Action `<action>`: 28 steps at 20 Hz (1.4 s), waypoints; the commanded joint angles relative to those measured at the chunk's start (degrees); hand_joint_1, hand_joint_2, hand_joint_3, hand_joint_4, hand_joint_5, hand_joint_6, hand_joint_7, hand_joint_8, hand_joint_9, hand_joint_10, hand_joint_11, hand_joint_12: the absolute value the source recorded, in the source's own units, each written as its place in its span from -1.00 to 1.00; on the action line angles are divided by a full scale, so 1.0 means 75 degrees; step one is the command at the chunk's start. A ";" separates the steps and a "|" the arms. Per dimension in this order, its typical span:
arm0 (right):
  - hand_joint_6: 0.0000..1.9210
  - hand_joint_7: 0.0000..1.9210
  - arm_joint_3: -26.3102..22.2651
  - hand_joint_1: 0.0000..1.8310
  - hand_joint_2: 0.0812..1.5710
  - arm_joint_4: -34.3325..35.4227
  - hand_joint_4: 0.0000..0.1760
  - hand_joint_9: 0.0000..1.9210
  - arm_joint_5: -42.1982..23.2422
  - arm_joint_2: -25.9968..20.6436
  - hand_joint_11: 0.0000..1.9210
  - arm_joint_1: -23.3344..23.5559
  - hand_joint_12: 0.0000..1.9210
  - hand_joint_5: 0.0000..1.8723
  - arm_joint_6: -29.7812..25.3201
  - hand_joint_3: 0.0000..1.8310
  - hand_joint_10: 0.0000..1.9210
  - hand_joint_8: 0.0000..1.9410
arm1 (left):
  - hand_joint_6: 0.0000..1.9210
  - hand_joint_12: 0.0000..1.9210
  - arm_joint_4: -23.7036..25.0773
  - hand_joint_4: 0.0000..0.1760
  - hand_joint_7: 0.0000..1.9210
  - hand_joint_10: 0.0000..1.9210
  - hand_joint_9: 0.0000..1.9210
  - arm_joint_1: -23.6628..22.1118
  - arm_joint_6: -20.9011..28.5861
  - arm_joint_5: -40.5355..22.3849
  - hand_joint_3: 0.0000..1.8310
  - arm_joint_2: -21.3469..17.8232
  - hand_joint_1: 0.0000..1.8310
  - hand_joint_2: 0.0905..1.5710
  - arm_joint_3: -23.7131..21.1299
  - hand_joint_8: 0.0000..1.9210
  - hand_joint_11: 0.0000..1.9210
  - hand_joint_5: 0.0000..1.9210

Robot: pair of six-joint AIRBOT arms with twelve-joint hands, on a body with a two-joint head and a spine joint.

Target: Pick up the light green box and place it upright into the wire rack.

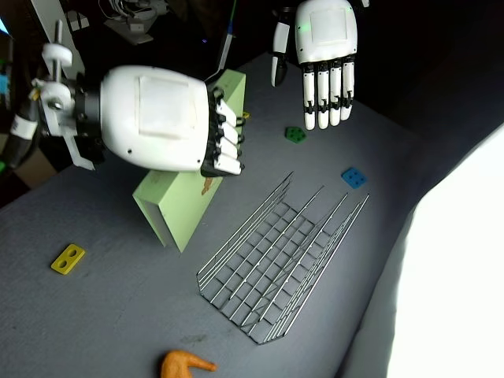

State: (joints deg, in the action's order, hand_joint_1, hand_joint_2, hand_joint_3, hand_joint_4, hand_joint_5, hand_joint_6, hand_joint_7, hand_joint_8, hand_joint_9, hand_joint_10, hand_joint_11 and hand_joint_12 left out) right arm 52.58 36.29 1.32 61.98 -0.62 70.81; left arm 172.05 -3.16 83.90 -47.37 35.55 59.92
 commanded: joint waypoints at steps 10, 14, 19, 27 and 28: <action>-0.03 -0.03 0.0313 0.50 0.41 -0.0119 -1.00 -0.12 -0.1531 -0.0022 -0.36 0.0679 0.67 -0.01 -0.0046 -1.00 0.40 0.16 | -1.00 -0.47 0.0070 -1.00 -0.86 -1.00 -0.85 -0.0032 -0.0003 0.0598 -1.00 0.0001 -0.75 0.60 0.0035 -1.00 -1.00 -0.86; -0.07 -0.06 0.0589 0.50 0.42 -0.0123 -1.00 -0.13 -0.1689 0.0143 -0.36 0.0692 0.70 0.00 -0.0010 -1.00 0.44 0.21 | -1.00 -0.51 0.0070 -1.00 -0.85 -1.00 -0.85 -0.0043 -0.0003 0.0598 -1.00 0.0004 -0.76 0.60 0.0040 -1.00 -1.00 -0.85; 0.02 -0.05 0.1034 0.50 0.43 -0.0114 -1.00 -0.14 -0.1877 0.0393 -0.38 0.0544 0.68 -0.04 0.0007 -1.00 0.42 0.20 | -0.99 -0.45 0.0070 -1.00 -0.83 -1.00 -0.84 -0.0047 -0.0003 0.0598 -1.00 0.0007 -0.68 0.58 0.0039 -0.99 -1.00 -0.82; 0.05 -0.08 0.1418 0.49 0.45 -0.0104 -1.00 -0.18 -0.2101 0.0600 -0.41 0.0248 0.69 -0.06 0.0020 -1.00 0.44 0.29 | -1.00 -0.52 0.0070 -1.00 -0.82 -1.00 -0.83 -0.0041 -0.0003 0.0598 -1.00 0.0026 -0.78 0.60 0.0041 -1.00 -1.00 -0.84; 0.05 -0.08 0.1453 0.49 0.45 -0.0101 -1.00 -0.18 -0.2109 0.0627 -0.41 0.0226 0.69 -0.06 0.0021 -1.00 0.44 0.29 | -1.00 -0.52 0.0070 -1.00 -0.82 -1.00 -0.83 -0.0042 -0.0003 0.0598 -1.00 0.0026 -0.78 0.60 0.0041 -1.00 -1.00 -0.84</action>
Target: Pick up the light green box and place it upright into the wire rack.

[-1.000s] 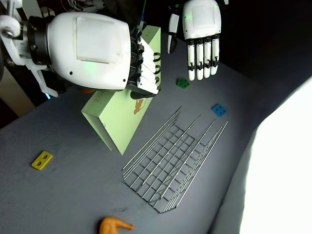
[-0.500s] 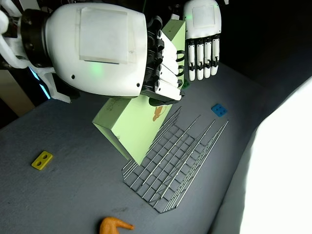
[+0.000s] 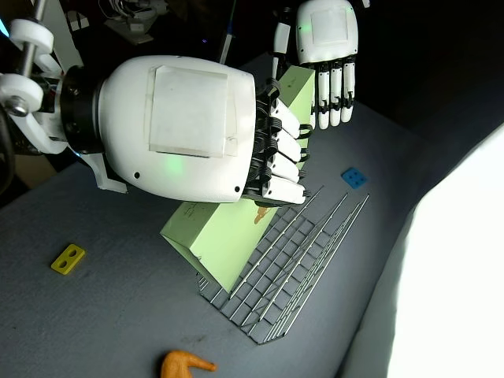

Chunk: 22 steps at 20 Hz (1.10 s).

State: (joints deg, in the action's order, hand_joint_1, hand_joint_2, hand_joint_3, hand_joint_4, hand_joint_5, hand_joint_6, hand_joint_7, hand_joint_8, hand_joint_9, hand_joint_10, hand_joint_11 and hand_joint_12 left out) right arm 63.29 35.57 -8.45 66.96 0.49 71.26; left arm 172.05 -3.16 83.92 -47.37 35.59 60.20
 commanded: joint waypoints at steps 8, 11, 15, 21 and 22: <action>0.09 -0.06 0.0263 0.49 0.45 0.0010 -1.00 -0.18 -0.0967 0.0128 -0.42 -0.0090 0.74 -0.08 -0.0037 -1.00 0.47 0.21 | -1.00 -0.50 0.0070 -1.00 -0.83 -1.00 -0.84 -0.0040 -0.0006 0.0598 -1.00 0.0042 -0.75 0.62 0.0013 -1.00 -1.00 -0.83; 0.10 -0.06 0.0375 0.49 0.44 0.0013 -1.00 -0.14 -0.1075 0.0227 -0.37 -0.0234 0.70 -0.08 -0.0037 -1.00 0.44 0.17 | -1.00 -0.46 0.0070 -1.00 -0.85 -1.00 -0.83 -0.0038 -0.0006 0.0598 -1.00 0.0044 -0.72 0.62 0.0016 -1.00 -1.00 -0.83; 0.07 -0.04 0.0555 0.50 0.43 0.0071 -1.00 -0.13 -0.1135 0.0388 -0.33 -0.0399 0.66 -0.06 -0.0040 -1.00 0.40 0.19 | -1.00 -0.50 0.0070 -1.00 -0.86 -1.00 -0.85 -0.0020 0.0001 0.0598 -1.00 0.0056 -0.74 0.64 0.0022 -1.00 -1.00 -0.85; 0.19 -0.06 0.0980 0.49 0.45 0.0192 -1.00 -0.16 -0.1171 0.0675 -0.39 -0.0775 0.72 -0.11 -0.0046 -1.00 0.44 0.18 | -1.00 -0.41 0.0070 -1.00 -0.83 -1.00 -0.82 -0.0020 0.0001 0.0598 -1.00 0.0058 -0.70 0.63 0.0021 -1.00 -1.00 -0.83; 0.17 -0.07 0.1026 0.49 0.45 0.0191 -1.00 -0.16 -0.1214 0.0719 -0.39 -0.0814 0.73 -0.11 -0.0045 -1.00 0.44 0.20 | -1.00 -0.41 0.0070 -1.00 -0.83 -1.00 -0.82 -0.0020 0.0001 0.0598 -1.00 0.0058 -0.70 0.63 0.0021 -1.00 -1.00 -0.82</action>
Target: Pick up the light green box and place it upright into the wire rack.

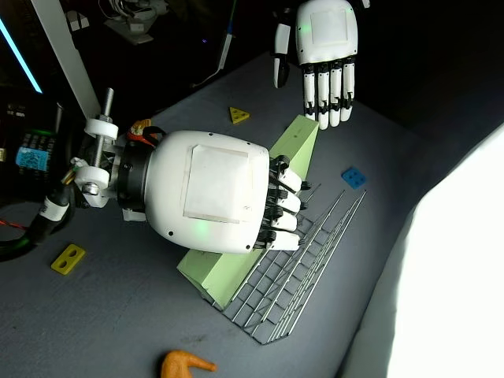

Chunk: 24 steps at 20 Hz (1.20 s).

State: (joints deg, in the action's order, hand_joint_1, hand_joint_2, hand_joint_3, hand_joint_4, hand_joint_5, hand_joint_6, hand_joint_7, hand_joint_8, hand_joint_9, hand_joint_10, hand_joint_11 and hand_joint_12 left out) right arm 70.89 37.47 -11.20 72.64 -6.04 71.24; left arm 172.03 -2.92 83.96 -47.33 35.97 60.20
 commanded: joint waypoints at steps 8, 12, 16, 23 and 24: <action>0.10 -0.07 0.0254 0.49 0.45 -0.0078 -1.00 -0.17 -0.0986 0.0261 -0.38 -0.0274 0.77 -0.08 -0.0031 -1.00 0.48 0.22 | -1.00 -0.53 0.0073 -1.00 -0.84 -1.00 -0.83 -0.0050 -0.0004 0.0592 -1.00 0.0008 -0.70 0.64 0.0022 -1.00 -1.00 -0.83; 0.15 -0.05 0.0360 0.49 0.44 -0.0165 -1.00 -0.16 -0.1064 0.0418 -0.39 -0.0461 0.73 -0.09 -0.0030 -1.00 0.43 0.19 | -1.00 -0.52 0.0073 -1.00 -0.82 -1.00 -0.83 -0.0050 -0.0004 0.0592 -1.00 0.0008 -0.74 0.64 0.0022 -0.99 -1.00 -0.83; 0.13 -0.05 0.0479 0.49 0.45 -0.0229 -1.00 -0.17 -0.1273 0.0522 -0.44 -0.0613 0.77 -0.12 -0.0027 -1.00 0.50 0.17 | -0.99 -0.49 0.0073 -1.00 -0.82 -0.99 -0.83 -0.0050 -0.0004 0.0592 -1.00 0.0008 -0.75 0.65 0.0022 -0.99 -1.00 -0.82; -0.84 -0.15 0.0576 0.26 0.31 -0.0269 -1.00 -0.34 -0.1349 0.0641 -0.78 -0.0672 0.57 -0.27 -0.0024 -1.00 -0.30 -0.86 | -1.00 -0.47 0.0073 -1.00 -0.81 -1.00 -0.82 -0.0046 -0.0004 0.0592 -1.00 0.0008 -0.70 0.64 0.0022 -1.00 -1.00 -0.81; -0.90 -0.20 0.0576 0.27 0.27 -0.0271 -1.00 -0.38 -0.1351 0.0648 -0.84 -0.0670 0.57 -0.30 -0.0024 -1.00 -0.37 -0.93 | -0.99 -0.45 0.0073 -1.00 -0.80 -1.00 -0.82 -0.0045 -0.0004 0.0592 -1.00 0.0008 -0.70 0.63 0.0022 -1.00 -1.00 -0.80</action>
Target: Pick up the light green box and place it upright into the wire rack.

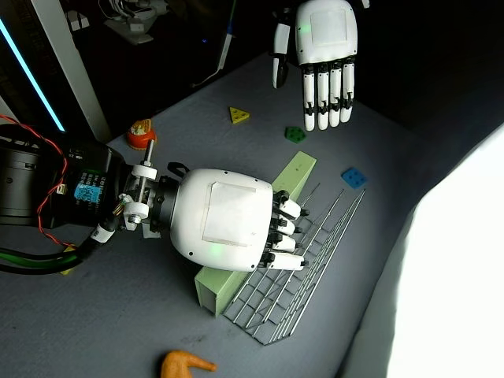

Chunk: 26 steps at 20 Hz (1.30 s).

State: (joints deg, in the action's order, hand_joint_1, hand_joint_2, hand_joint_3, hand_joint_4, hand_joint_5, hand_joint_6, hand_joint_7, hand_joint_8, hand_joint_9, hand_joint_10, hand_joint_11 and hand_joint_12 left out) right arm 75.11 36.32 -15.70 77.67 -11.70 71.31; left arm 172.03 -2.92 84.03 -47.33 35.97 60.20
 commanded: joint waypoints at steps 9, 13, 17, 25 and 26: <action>-1.00 -0.55 0.0002 0.26 0.17 -0.0111 -1.00 -0.62 -0.0697 -0.0078 -1.00 0.0279 0.35 -0.61 -0.0038 -1.00 -0.66 -1.00 | -1.00 -0.45 0.0073 -1.00 -0.80 -1.00 -0.81 -0.0030 -0.0013 0.0592 -1.00 0.0007 -0.74 0.64 0.0023 -1.00 -1.00 -0.80; -1.00 -0.54 -0.0132 0.26 0.18 -0.0103 -1.00 -0.60 -0.0583 -0.0286 -1.00 0.0529 0.36 -0.61 -0.0062 -1.00 -0.68 -1.00 | -1.00 -0.51 0.0073 -1.00 -0.81 -1.00 -0.83 -0.0030 -0.0013 0.0592 -1.00 0.0007 -0.71 0.64 0.0023 -1.00 -1.00 -0.81; -1.00 -0.53 -0.0414 0.24 0.18 -0.0099 -1.00 -0.59 -0.0326 -0.0690 -1.00 0.0894 0.39 -0.61 -0.0034 -1.00 -0.69 -0.99 | -1.00 -0.54 0.0073 -1.00 -0.81 -1.00 -0.83 -0.0031 -0.0012 0.0592 -1.00 0.0007 -0.71 0.65 0.0026 -1.00 -1.00 -0.82; -0.94 -0.30 -0.1418 -0.61 0.43 -0.1405 -1.00 -0.43 -0.0110 -0.1985 -0.99 0.1658 0.52 -0.36 -0.0048 -0.98 -0.64 -0.96 | -0.99 0.19 0.0073 -1.00 -0.53 -0.97 -0.55 -0.0106 -0.0012 0.0592 -1.00 0.0069 -0.69 0.63 0.0069 -0.98 -1.00 -0.68; -0.92 -0.20 -0.1703 -0.72 0.44 -0.1748 -1.00 -0.37 -0.0118 -0.2249 -0.90 0.1738 0.54 -0.27 -0.0057 -0.99 -0.56 -0.95 | -0.98 0.28 0.0073 -1.00 -0.44 -0.96 -0.46 -0.0091 -0.0012 0.0592 -1.00 0.0069 -0.65 0.62 0.0054 -0.98 -0.95 -0.61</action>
State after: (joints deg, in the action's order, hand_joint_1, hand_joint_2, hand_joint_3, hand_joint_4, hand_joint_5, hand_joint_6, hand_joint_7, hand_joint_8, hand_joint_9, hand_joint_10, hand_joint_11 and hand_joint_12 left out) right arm 62.22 23.51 -10.96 60.77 0.60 71.20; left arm 172.05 -3.03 84.07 -47.13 36.32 60.45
